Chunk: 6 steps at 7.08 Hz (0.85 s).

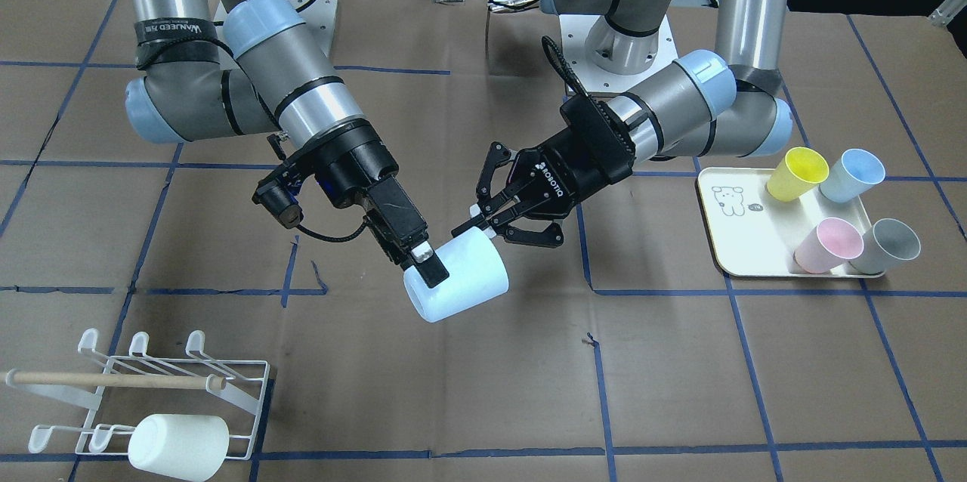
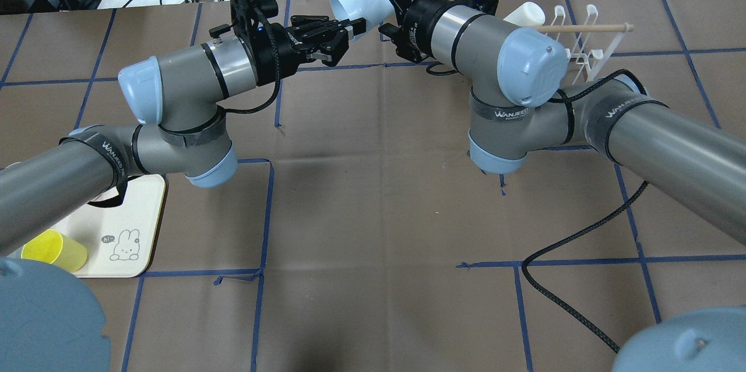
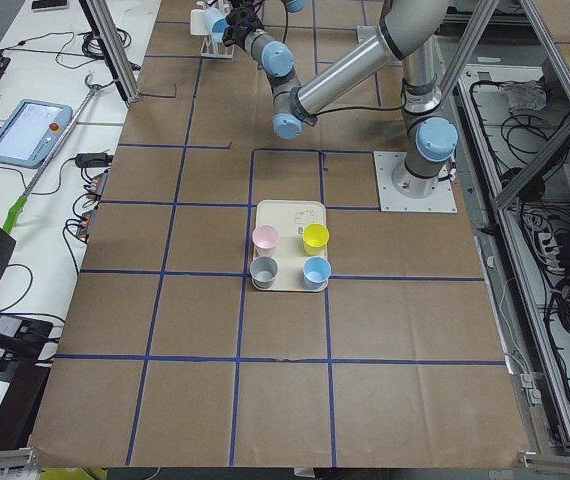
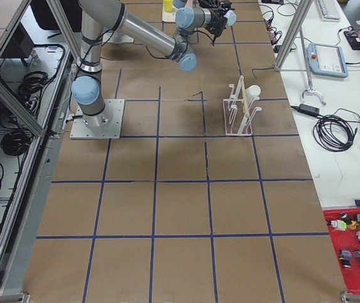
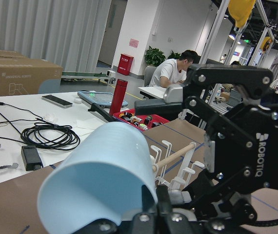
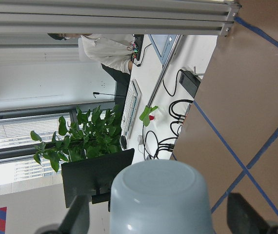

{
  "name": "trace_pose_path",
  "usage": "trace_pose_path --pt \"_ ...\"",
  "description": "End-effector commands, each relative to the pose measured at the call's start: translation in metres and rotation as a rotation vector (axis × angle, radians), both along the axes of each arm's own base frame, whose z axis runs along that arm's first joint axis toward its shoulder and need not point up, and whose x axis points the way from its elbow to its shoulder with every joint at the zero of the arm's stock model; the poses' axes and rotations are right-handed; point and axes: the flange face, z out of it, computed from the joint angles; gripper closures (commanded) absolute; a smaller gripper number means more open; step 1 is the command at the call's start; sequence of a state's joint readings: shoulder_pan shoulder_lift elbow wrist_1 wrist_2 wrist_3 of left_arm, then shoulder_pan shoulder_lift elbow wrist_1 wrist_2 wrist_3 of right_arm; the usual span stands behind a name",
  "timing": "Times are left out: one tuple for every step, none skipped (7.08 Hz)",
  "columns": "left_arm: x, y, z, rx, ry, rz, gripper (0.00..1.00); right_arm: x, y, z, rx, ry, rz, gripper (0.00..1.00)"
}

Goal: Transfer IKEA cup to right arm and place on rack

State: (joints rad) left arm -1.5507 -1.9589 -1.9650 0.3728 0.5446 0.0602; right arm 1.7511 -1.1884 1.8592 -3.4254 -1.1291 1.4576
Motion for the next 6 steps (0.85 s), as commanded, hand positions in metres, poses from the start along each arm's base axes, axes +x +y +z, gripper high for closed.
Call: trace_pose_path --pt "-0.0001 0.0 0.0 0.002 0.001 0.0 0.94 0.0059 -0.0053 -0.003 0.002 -0.003 0.006 0.0" --pt "-0.0001 0.0003 0.0008 0.0 0.001 0.0 0.94 0.0066 -0.0048 -0.0039 0.005 -0.002 0.006 0.0" --pt "-0.0001 0.0003 0.0008 0.001 0.002 0.001 0.94 0.0065 -0.0045 -0.003 0.004 -0.003 0.005 0.01" --pt "-0.0001 0.0003 0.0008 0.003 0.002 0.001 0.94 0.0083 -0.0043 -0.0041 0.019 0.0 0.008 0.06" --pt "-0.0001 0.0003 0.0008 0.003 0.002 0.001 0.93 0.0126 -0.0026 -0.0025 0.019 0.0 0.016 0.16" --pt "-0.0001 0.0003 0.0008 0.003 0.002 0.001 0.93 0.0134 -0.0021 -0.0009 0.015 0.001 0.018 0.21"
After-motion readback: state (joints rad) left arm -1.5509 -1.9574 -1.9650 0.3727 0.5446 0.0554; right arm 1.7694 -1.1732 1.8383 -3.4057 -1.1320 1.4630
